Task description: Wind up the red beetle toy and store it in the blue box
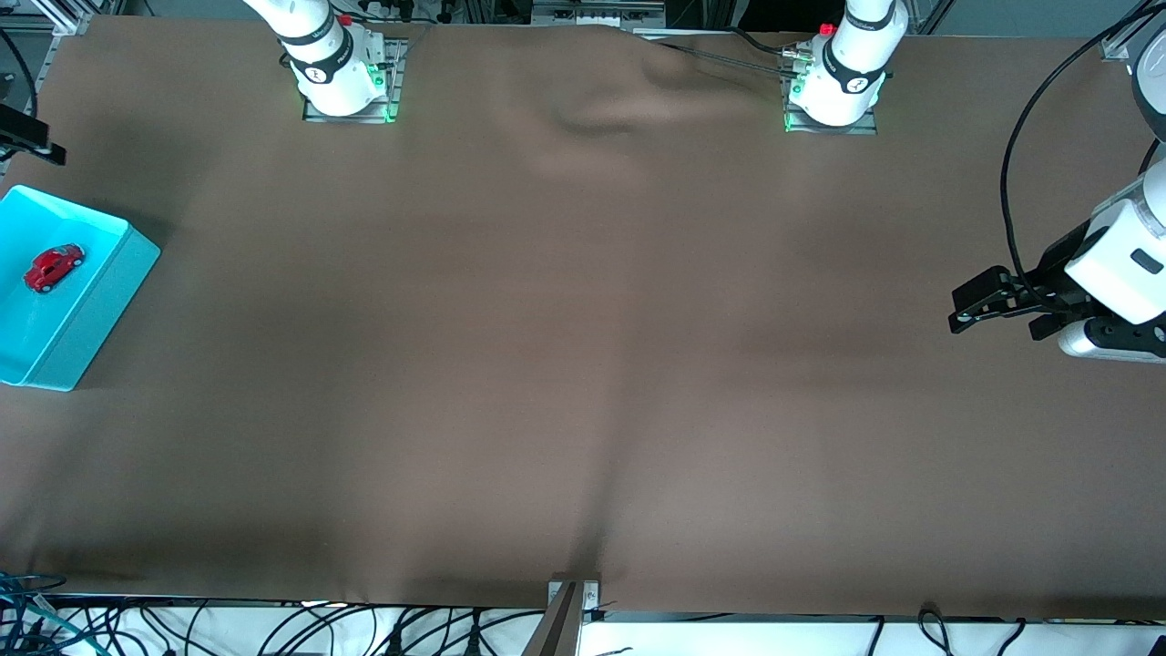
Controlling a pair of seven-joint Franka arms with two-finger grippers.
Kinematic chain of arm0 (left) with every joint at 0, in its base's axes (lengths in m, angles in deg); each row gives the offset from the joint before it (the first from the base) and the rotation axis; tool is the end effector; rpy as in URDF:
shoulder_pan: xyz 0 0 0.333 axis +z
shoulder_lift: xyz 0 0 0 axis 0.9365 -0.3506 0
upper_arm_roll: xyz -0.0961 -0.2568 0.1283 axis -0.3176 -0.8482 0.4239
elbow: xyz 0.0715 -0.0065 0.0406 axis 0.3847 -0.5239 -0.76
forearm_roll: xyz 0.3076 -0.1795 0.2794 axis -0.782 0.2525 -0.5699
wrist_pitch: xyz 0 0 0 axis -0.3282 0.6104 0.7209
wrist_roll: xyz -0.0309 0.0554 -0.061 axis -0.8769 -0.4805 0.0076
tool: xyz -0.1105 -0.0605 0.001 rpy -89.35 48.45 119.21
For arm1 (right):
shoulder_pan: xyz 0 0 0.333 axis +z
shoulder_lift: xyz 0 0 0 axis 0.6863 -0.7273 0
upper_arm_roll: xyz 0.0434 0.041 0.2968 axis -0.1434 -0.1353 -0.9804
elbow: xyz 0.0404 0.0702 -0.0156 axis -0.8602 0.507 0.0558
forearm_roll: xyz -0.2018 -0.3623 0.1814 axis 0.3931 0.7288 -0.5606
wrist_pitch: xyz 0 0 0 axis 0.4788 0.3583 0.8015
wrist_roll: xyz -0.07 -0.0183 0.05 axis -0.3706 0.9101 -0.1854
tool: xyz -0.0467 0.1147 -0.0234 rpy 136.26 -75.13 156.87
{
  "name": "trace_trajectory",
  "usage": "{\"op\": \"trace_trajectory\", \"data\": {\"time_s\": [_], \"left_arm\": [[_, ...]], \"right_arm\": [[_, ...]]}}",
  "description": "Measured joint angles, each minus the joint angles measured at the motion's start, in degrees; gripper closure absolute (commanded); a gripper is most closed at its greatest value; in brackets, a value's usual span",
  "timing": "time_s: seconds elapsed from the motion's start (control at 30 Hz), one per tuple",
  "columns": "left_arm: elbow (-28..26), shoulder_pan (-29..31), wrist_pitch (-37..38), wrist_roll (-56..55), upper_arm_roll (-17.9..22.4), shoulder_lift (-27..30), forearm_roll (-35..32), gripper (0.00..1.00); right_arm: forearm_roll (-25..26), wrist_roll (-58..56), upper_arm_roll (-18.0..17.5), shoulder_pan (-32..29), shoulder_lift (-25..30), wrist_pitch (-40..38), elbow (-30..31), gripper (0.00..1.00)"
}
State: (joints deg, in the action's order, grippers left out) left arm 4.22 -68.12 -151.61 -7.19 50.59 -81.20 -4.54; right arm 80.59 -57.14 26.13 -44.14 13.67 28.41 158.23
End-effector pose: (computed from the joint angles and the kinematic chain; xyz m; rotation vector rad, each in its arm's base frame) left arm 0.7064 -0.0562 0.5667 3.0684 -0.0552 0.1456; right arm 0.5704 -0.1103 0.5889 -3.1136 -0.0632 0.2510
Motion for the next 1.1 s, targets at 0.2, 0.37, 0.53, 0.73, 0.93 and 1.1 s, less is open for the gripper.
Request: {"op": "trace_trajectory", "data": {"time_s": [0.2, 0.37, 0.53, 0.73, 0.93, 1.1], "left_arm": [[0.0, 0.0, 0.0, 0.0, 0.0, 0.0, 0.0, 0.00], [0.0, 0.0, 0.0, 0.0, 0.0, 0.0, 0.0, 0.00], [0.0, 0.0, 0.0, 0.0, 0.0, 0.0, 0.0, 0.00], [0.0, -0.1, 0.0, 0.0, 0.0, 0.0, 0.0, 0.00], [0.0, -0.1, 0.0, 0.0, 0.0, 0.0, 0.0, 0.00], [0.0, -0.1, 0.0, 0.0, 0.0, 0.0, 0.0, 0.00]], "right_arm": [[0.1, 6.8, -5.1, 0.4, 0.2, -0.4, 0.0, 0.00], [0.1, 10.3, -8.0, 0.5, 0.3, -0.5, 0.0, 0.00], [0.1, 12.9, -10.2, 0.5, 0.3, -0.5, 0.1, 0.00], [0.1, 13.8, -12.2, 0.5, 0.3, 0.1, 1.0, 0.00], [0.1, 14.1, -12.8, 0.5, -0.2, 2.7, 3.2, 0.00], [0.2, 14.0, -12.8, 0.5, -1.1, 3.4, 3.3, 0.00]]}}
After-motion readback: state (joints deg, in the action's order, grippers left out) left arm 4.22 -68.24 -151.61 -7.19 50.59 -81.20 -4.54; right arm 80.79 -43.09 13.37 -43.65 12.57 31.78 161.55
